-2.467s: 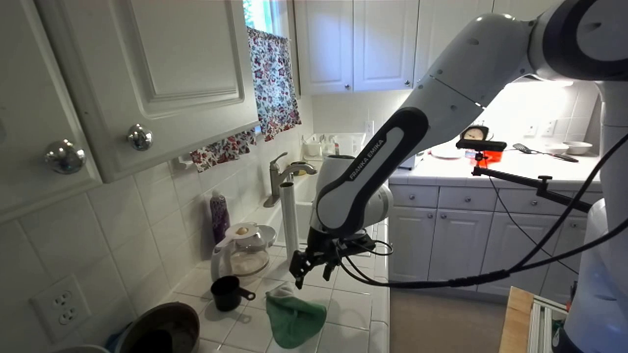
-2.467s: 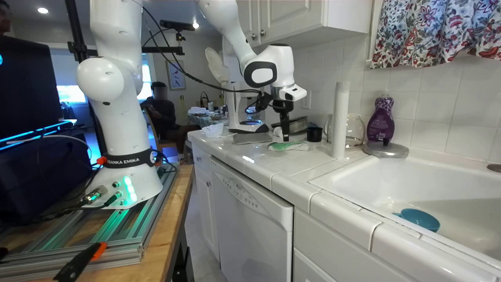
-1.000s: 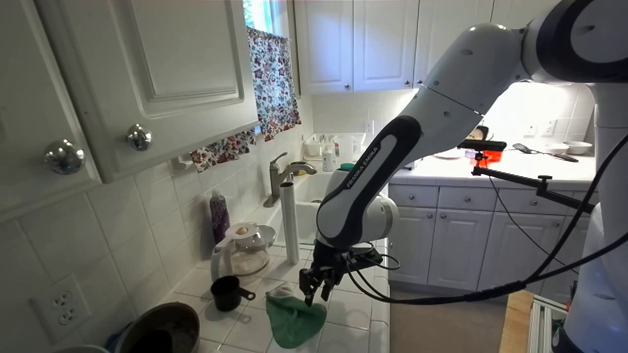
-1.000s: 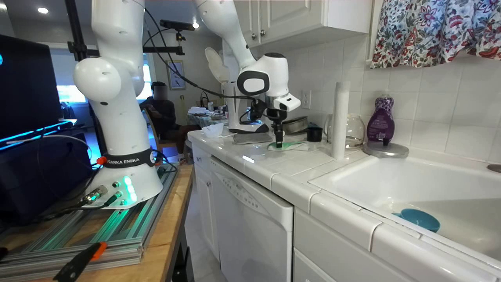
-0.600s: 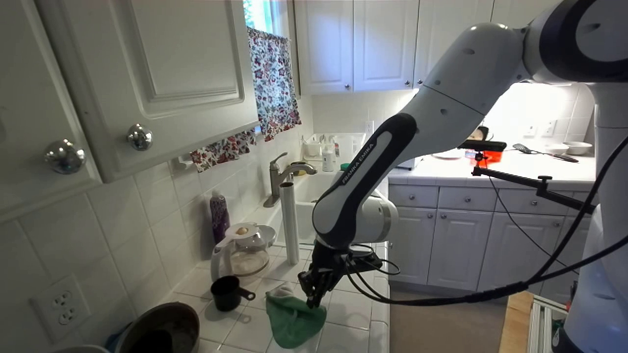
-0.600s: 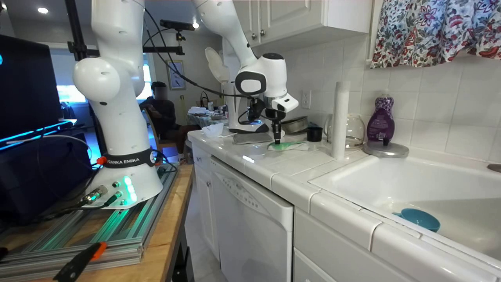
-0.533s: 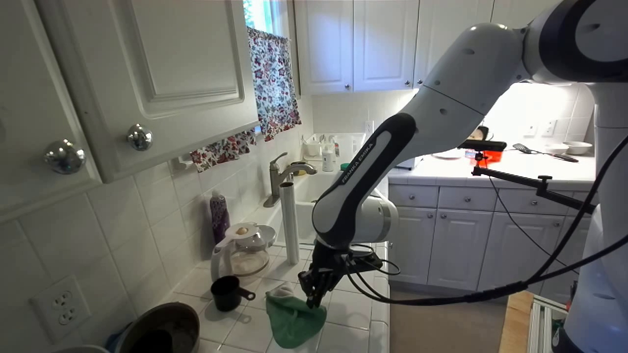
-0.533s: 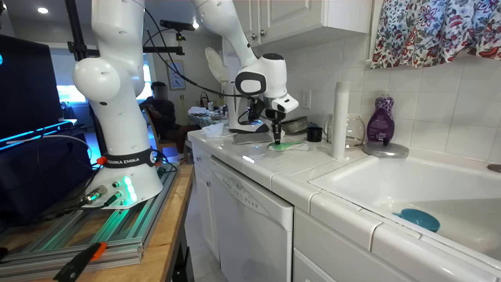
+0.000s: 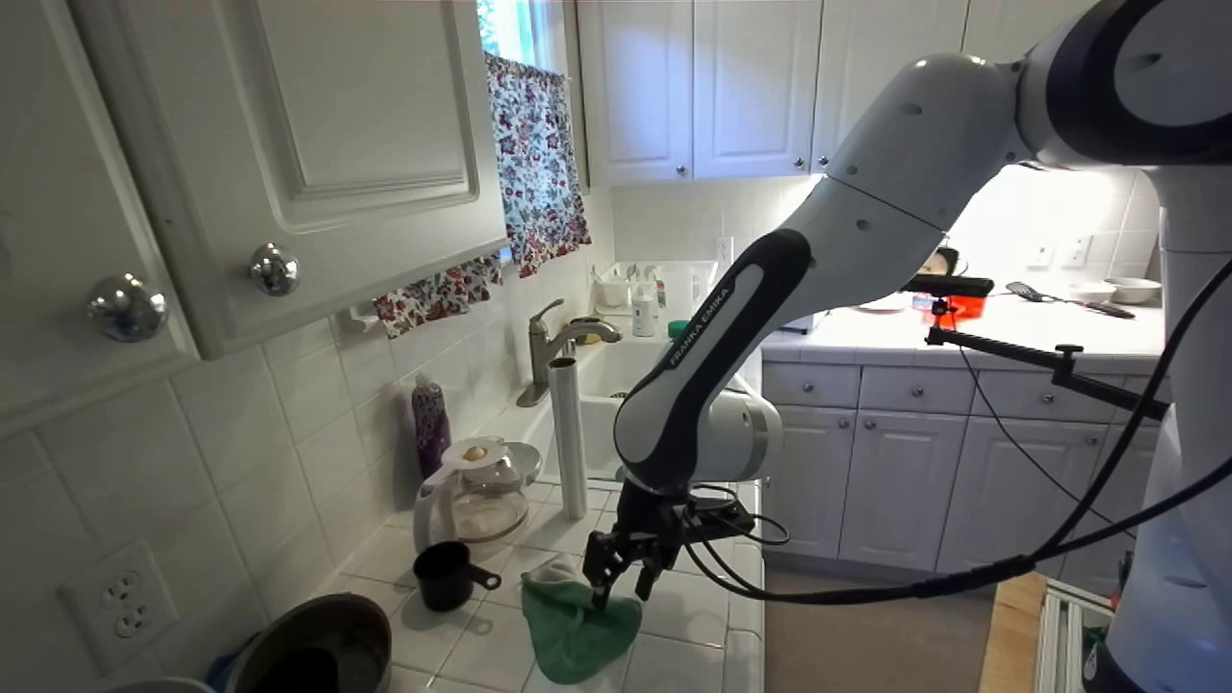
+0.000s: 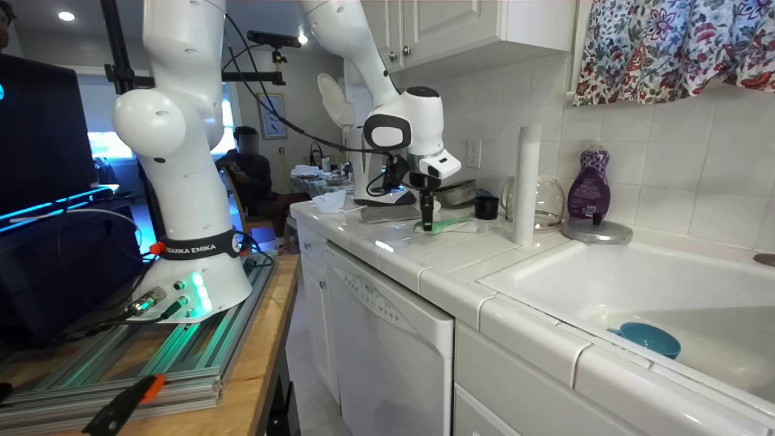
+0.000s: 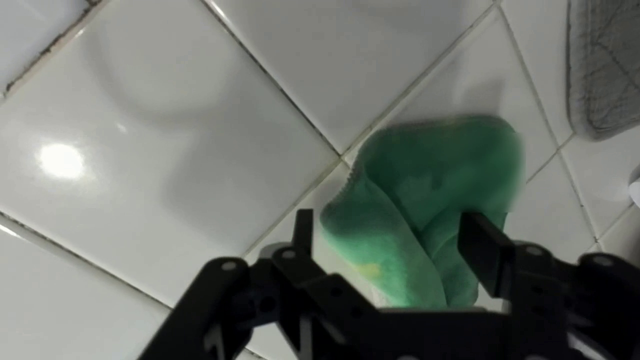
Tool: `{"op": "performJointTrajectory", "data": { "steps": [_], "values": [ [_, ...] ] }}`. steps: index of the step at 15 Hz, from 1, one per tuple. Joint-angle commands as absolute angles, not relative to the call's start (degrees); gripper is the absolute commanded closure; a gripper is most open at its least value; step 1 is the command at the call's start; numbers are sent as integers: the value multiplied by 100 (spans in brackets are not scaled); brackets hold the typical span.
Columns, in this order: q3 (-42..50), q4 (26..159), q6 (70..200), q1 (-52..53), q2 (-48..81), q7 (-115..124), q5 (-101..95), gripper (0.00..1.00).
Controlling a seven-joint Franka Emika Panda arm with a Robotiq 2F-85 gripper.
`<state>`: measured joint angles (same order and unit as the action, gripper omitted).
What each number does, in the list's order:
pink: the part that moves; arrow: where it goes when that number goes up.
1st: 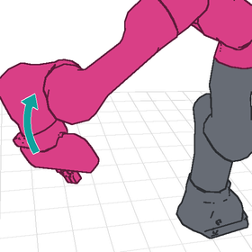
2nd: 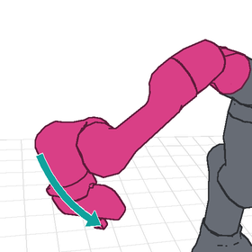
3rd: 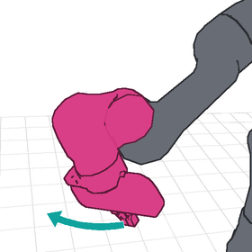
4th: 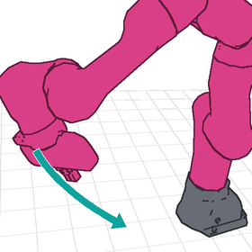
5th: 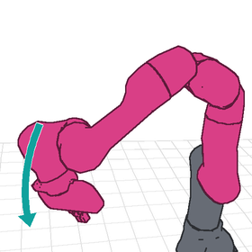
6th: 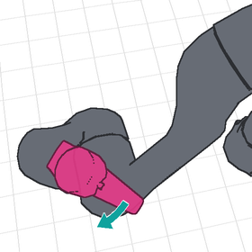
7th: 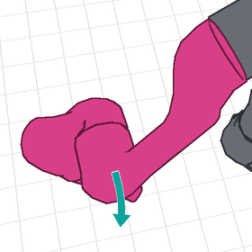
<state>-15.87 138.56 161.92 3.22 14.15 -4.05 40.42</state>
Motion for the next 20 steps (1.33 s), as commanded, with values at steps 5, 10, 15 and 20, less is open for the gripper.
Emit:
{"op": "performJointTrajectory", "data": {
  "steps": [5, 10, 15, 20],
  "values": [
    [-1521, 13743, 16150, 287, 1646, -500, 4065, 47],
    [-1464, 13779, 16194, 331, 1614, -394, 3963, 84],
    [-1373, 13822, 16244, 455, 1536, -231, 3705, 100],
    [-1231, 13702, 16248, 800, 1505, 286, 2591, 99]
  ]
}}
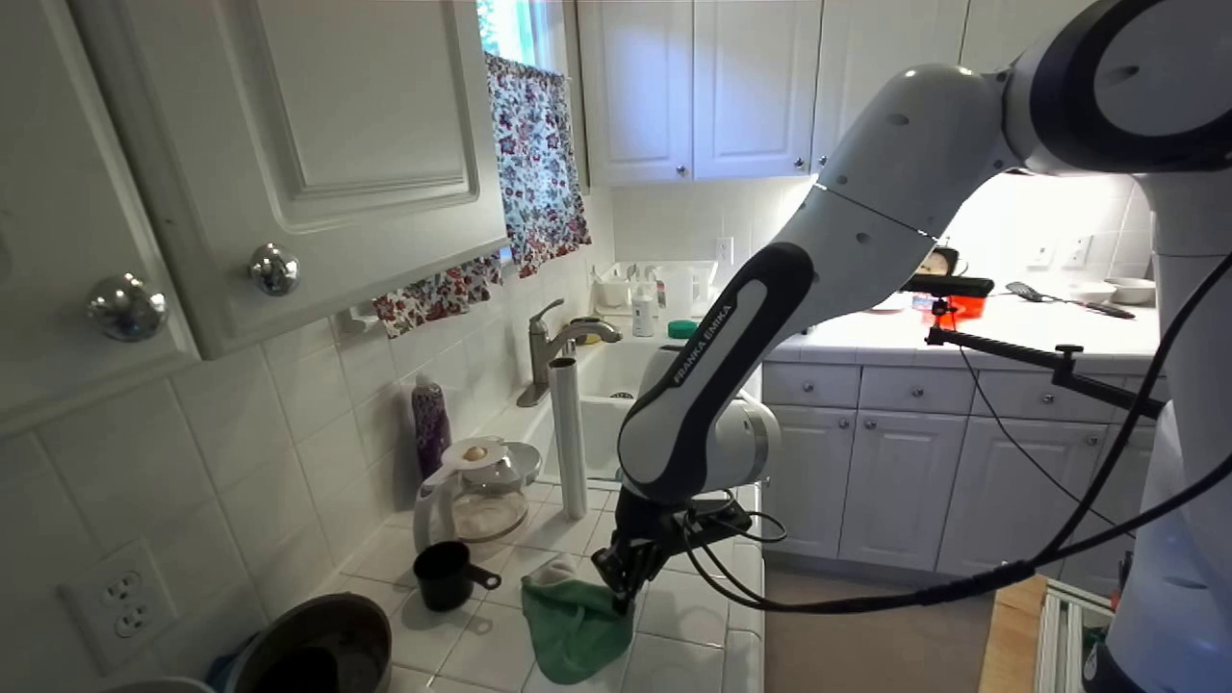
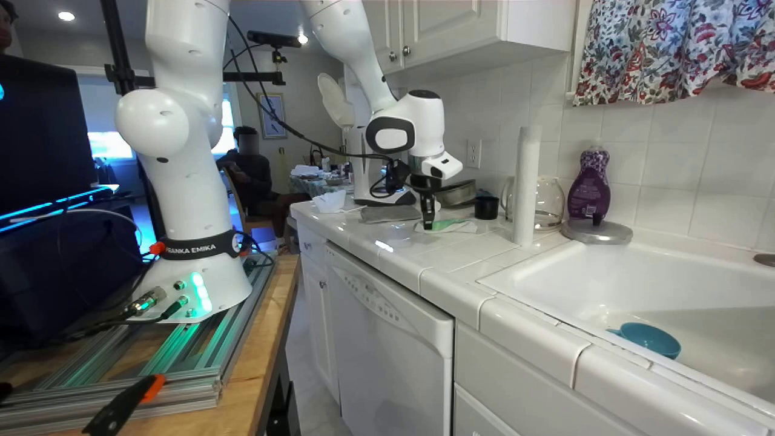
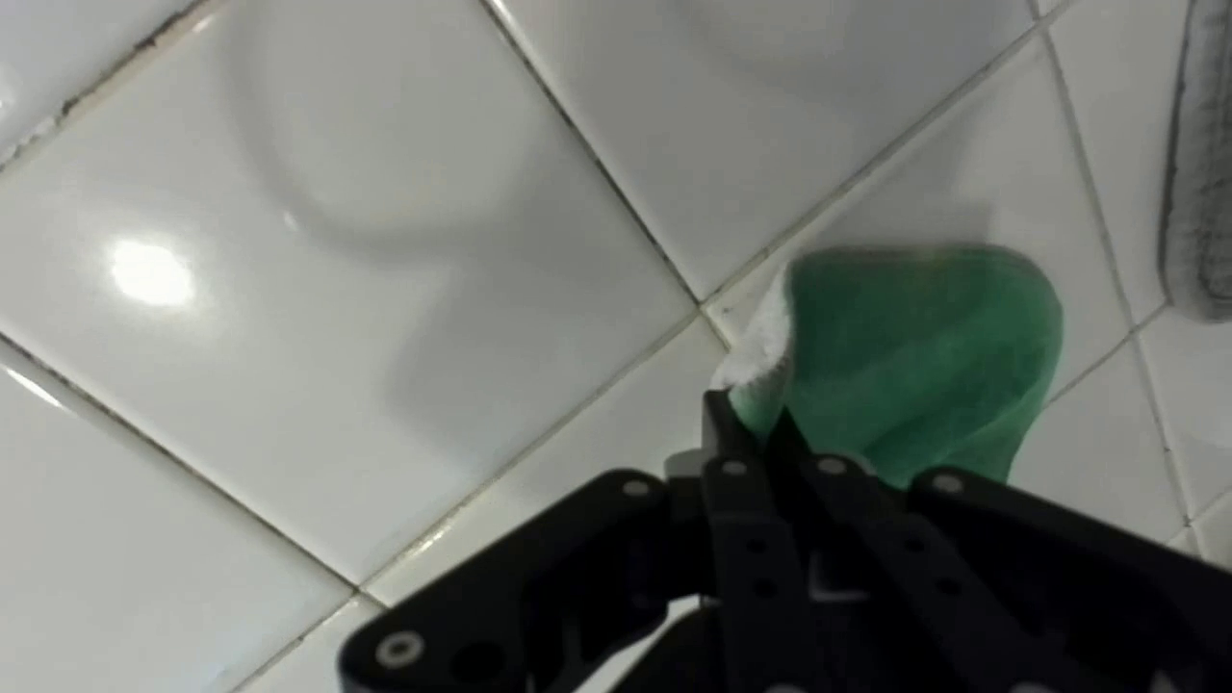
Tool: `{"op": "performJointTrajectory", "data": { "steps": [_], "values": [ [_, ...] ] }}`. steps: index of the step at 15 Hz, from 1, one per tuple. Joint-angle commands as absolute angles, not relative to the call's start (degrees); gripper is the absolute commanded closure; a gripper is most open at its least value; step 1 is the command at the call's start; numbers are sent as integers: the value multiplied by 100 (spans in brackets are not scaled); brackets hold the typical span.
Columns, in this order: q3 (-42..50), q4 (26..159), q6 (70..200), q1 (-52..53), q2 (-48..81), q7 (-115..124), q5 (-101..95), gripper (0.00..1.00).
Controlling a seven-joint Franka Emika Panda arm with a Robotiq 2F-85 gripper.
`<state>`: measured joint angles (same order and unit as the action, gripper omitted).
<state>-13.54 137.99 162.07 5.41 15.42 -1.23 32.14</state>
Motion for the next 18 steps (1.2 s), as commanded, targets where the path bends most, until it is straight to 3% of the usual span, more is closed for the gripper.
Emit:
{"op": "performJointTrajectory", "data": {
  "steps": [1, 18],
  "values": [
    [-1256, 13618, 16252, 847, 1539, 340, 2390, 99],
    [-1583, 12176, 15052, 880, 2474, -75, 1928, 99]
  ]
}}
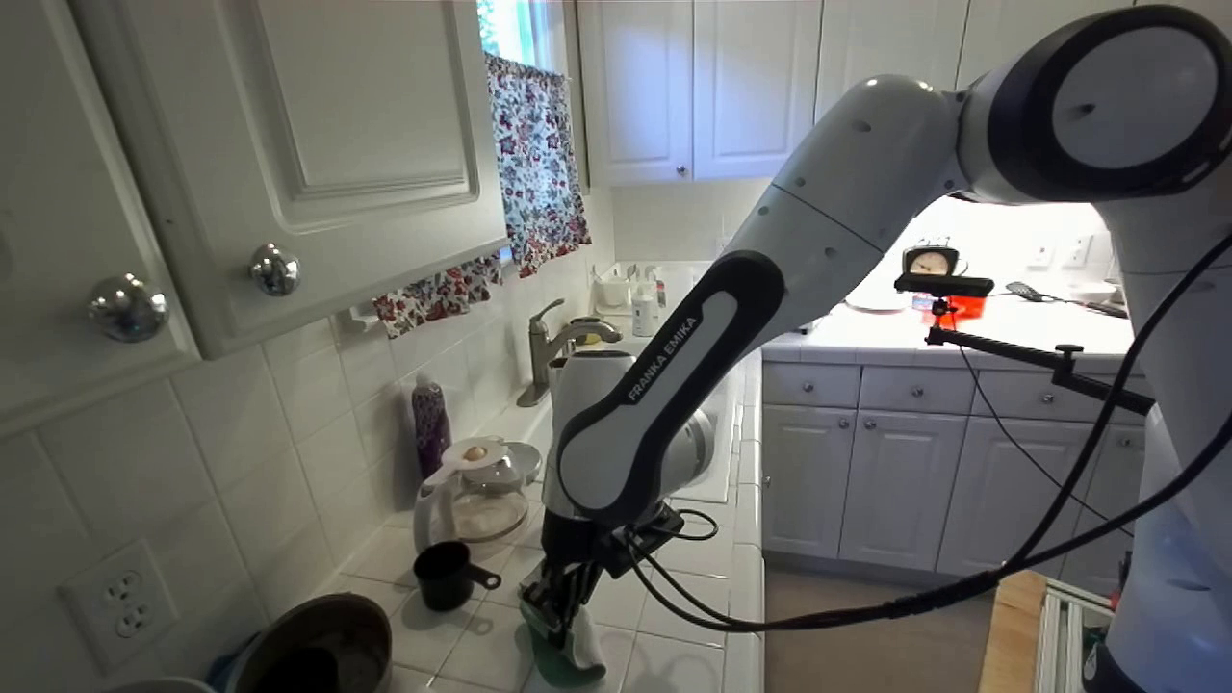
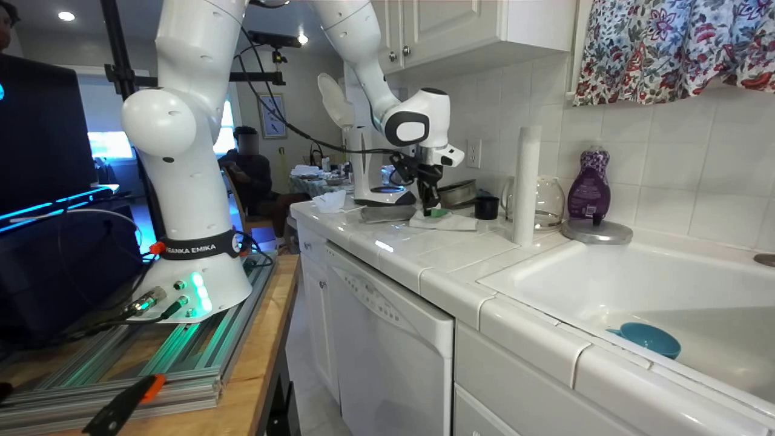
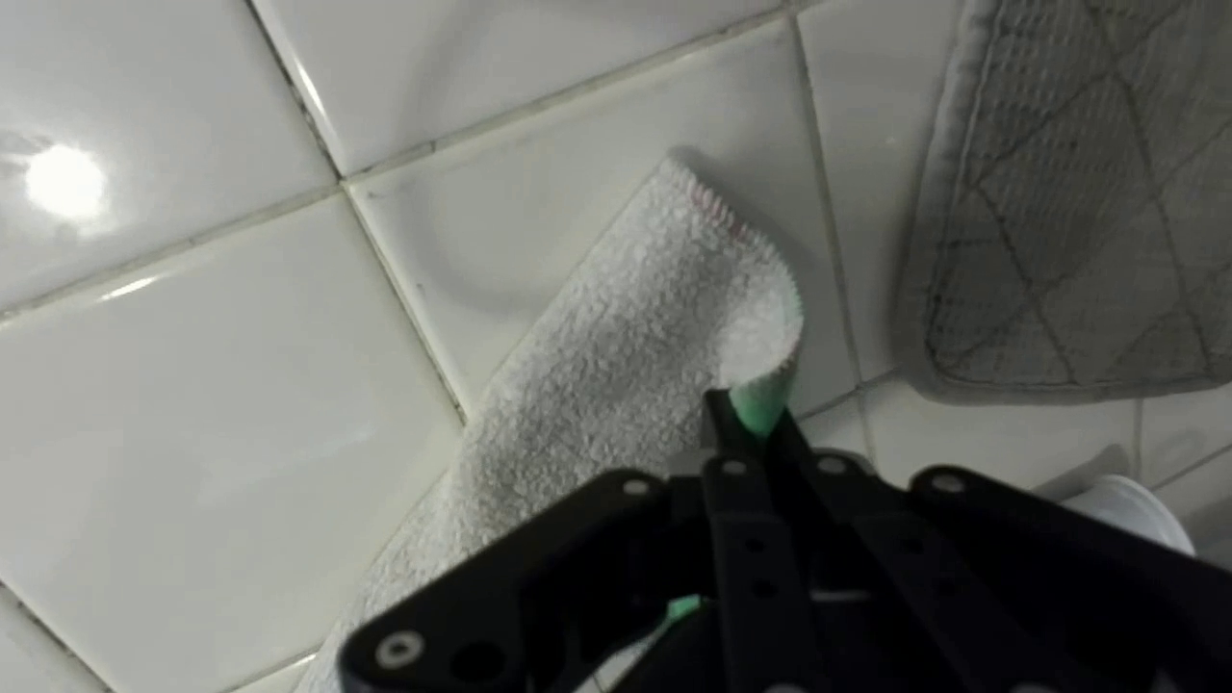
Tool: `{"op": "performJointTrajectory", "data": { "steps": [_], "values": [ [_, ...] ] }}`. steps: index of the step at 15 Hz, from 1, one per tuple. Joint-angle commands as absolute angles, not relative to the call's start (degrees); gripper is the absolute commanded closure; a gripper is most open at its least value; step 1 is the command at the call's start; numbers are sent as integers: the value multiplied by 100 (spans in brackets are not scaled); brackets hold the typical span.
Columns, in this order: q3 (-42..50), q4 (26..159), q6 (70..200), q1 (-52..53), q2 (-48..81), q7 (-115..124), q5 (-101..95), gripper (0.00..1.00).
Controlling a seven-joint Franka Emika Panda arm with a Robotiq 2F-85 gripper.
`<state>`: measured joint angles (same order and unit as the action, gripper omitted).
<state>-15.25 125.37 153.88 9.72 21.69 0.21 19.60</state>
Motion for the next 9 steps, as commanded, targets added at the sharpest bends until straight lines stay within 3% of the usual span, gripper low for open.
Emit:
{"op": "performJointTrajectory", "data": {
  "steps": [1, 2, 9],
  "values": [
    [-1568, 12103, 14939, 885, 2542, -45, 1924, 99],
    [-1557, 12046, 14861, 888, 2595, -32, 1920, 78],
    [-1517, 12293, 15083, 854, 2239, 50, 1990, 28]
  ]
}}
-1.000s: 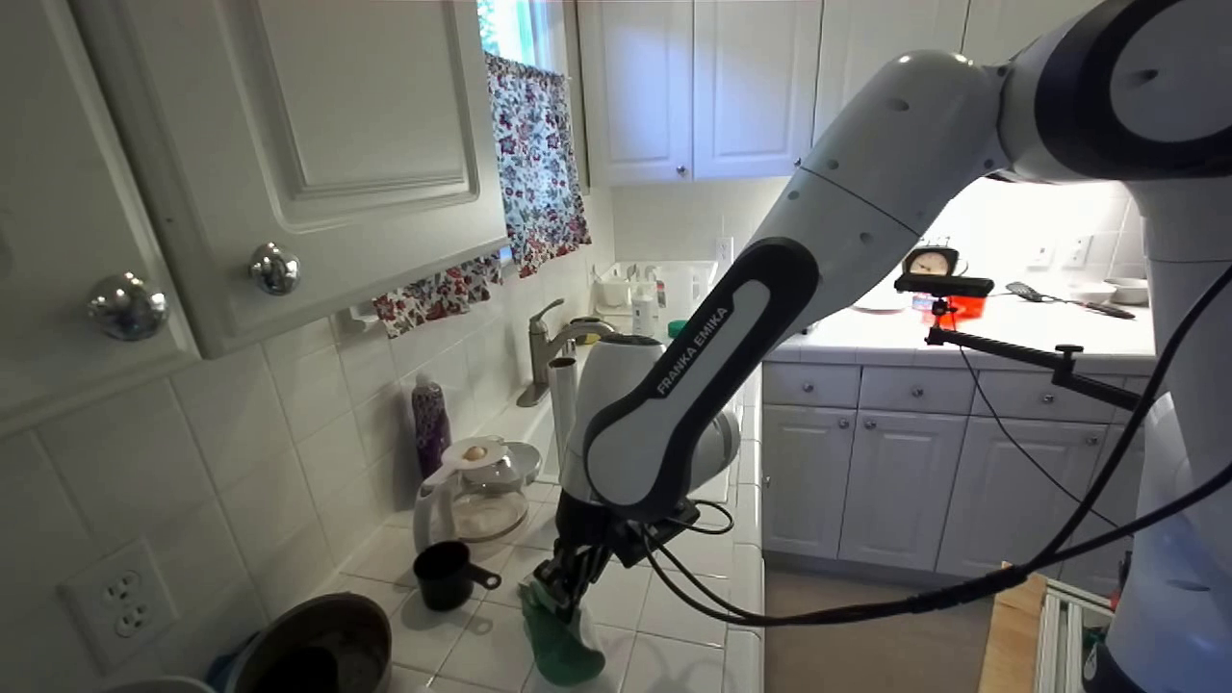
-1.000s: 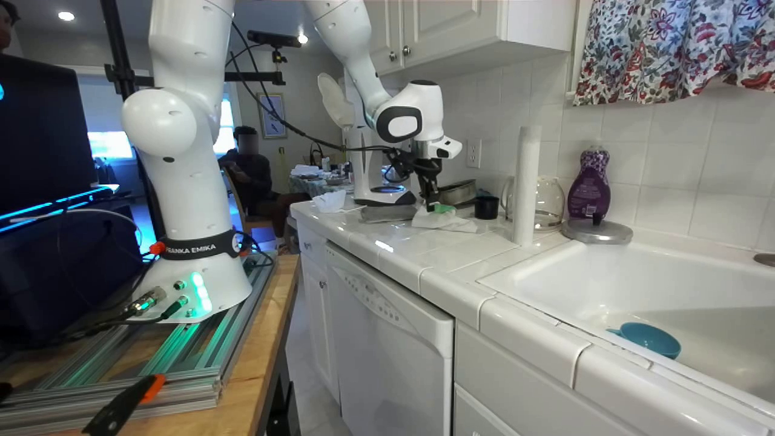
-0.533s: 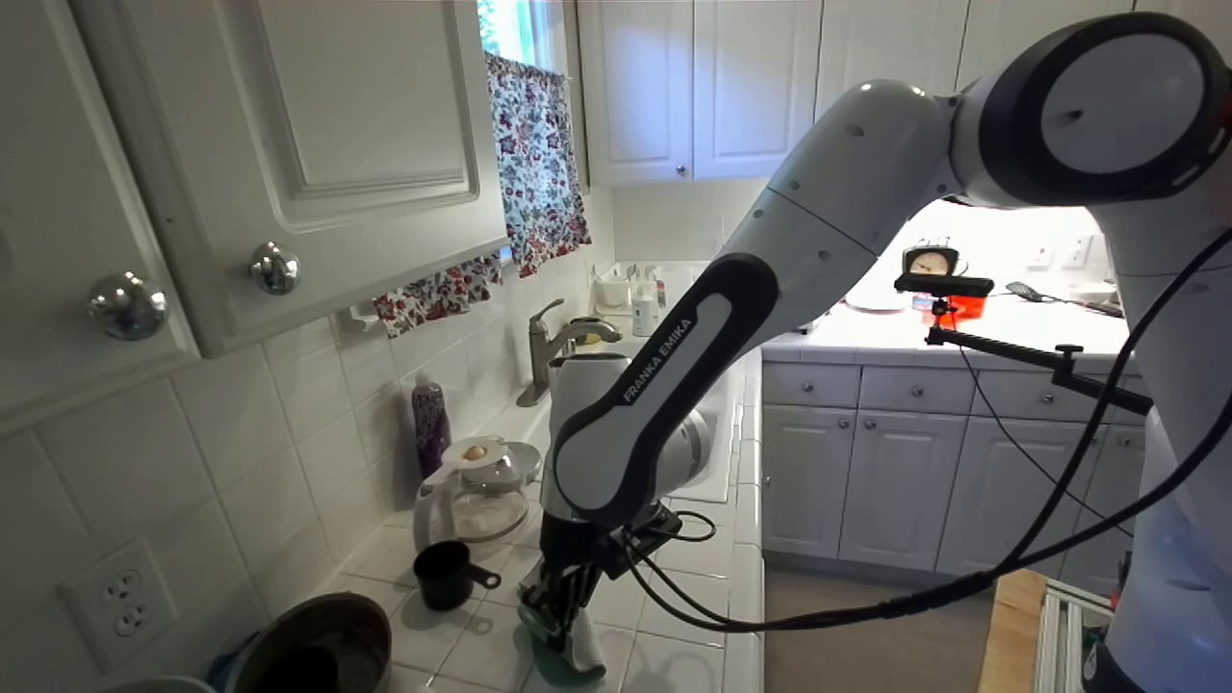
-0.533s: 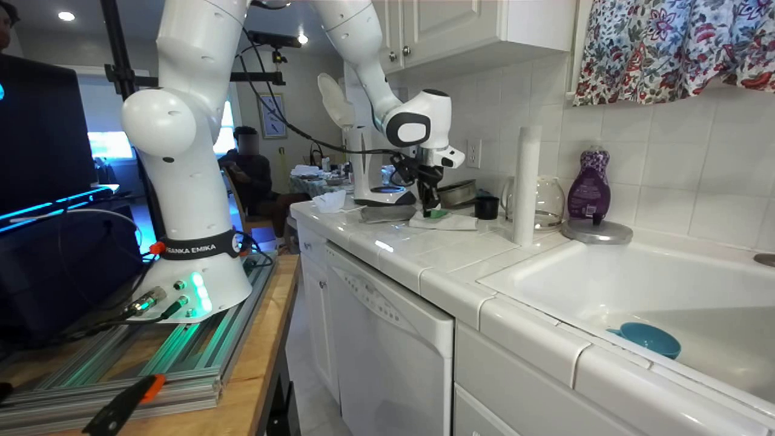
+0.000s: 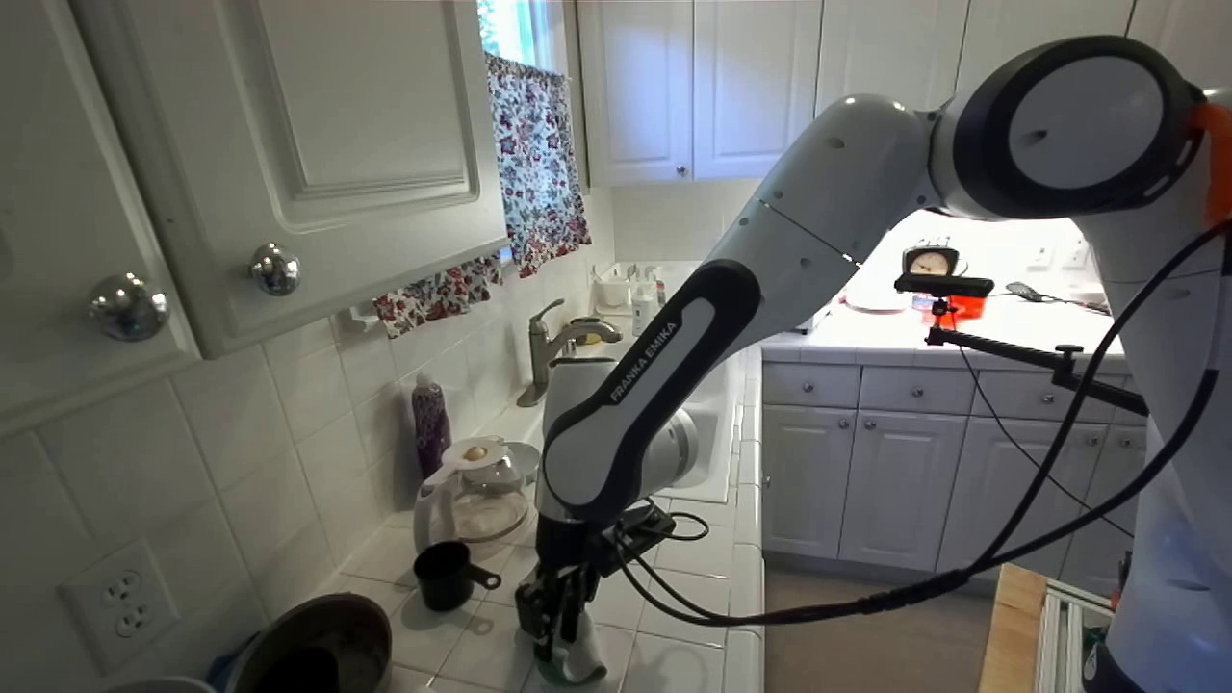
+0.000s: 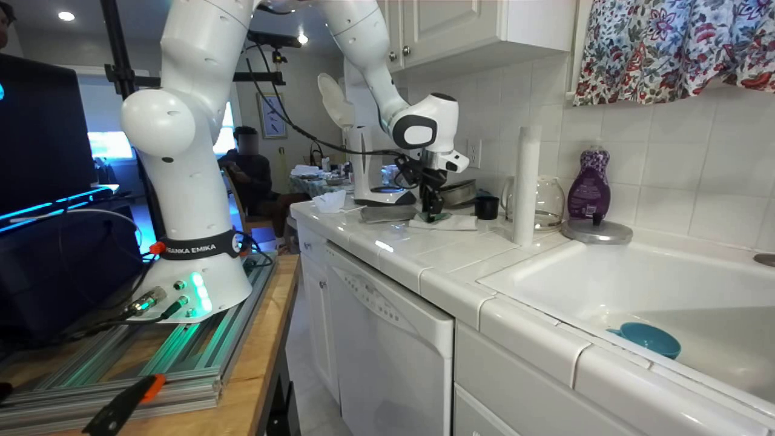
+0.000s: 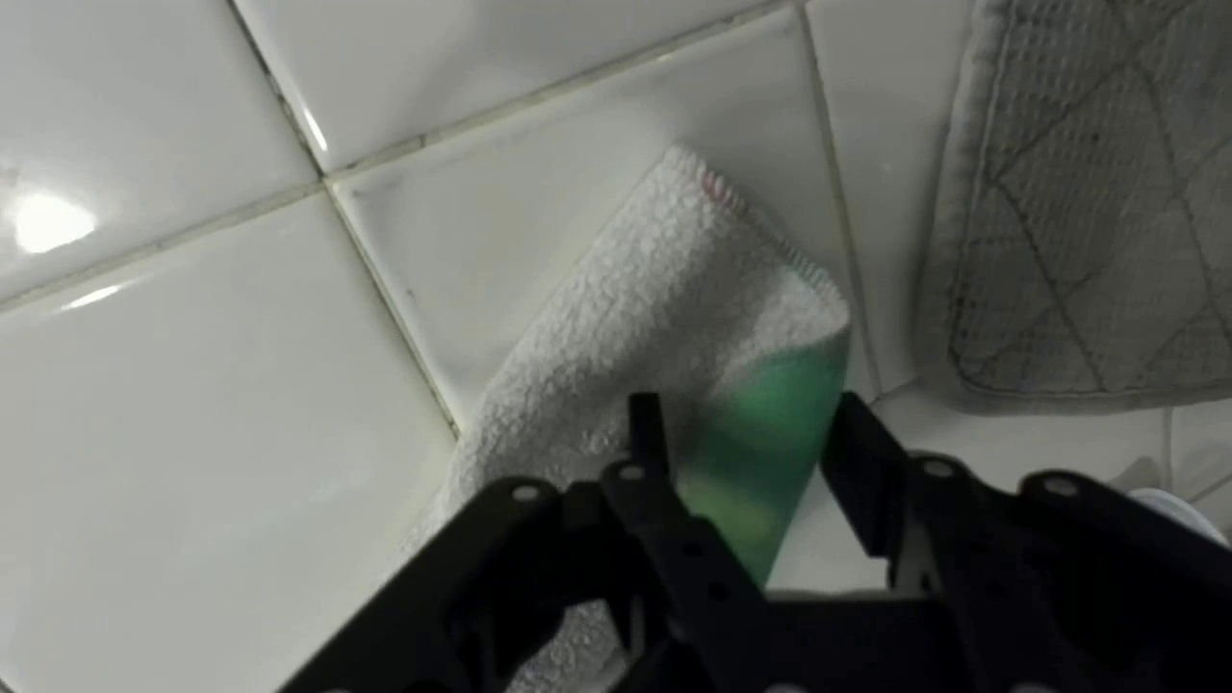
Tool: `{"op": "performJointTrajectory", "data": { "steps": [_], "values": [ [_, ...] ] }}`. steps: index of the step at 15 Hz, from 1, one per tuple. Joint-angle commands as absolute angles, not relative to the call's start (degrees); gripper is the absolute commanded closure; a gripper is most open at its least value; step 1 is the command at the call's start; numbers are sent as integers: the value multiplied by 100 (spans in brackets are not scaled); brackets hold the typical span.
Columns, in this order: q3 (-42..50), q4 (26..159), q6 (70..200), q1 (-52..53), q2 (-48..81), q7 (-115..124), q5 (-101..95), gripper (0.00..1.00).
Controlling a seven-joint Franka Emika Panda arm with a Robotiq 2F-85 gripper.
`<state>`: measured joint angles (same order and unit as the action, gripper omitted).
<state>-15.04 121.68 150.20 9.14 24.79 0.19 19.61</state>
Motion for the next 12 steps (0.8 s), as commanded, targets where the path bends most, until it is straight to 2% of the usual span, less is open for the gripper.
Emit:
{"op": "performJointTrajectory", "data": {
  "steps": [1, 3, 4, 5, 6, 7, 8, 12],
  "values": [
    [-1523, 12322, 15130, 830, 2186, 35, 2017, 20],
    [-1533, 12409, 15227, 792, 2048, 20, 2060, 8],
    [-1526, 12429, 15250, 788, 2009, 30, 2058, 11],
    [-1522, 12449, 15269, 782, 1974, 37, 2058, 19],
    [-1516, 12469, 15278, 780, 1944, 46, 2053, 38],
    [-1510, 12490, 15299, 779, 1933, 54, 2055, 40],
    [-1506, 12506, 15318, 780, 1917, 63, 2052, 46],
    [-1514, 12500, 15326, 751, 1942, 41, 2069, 76]
  ]
}}
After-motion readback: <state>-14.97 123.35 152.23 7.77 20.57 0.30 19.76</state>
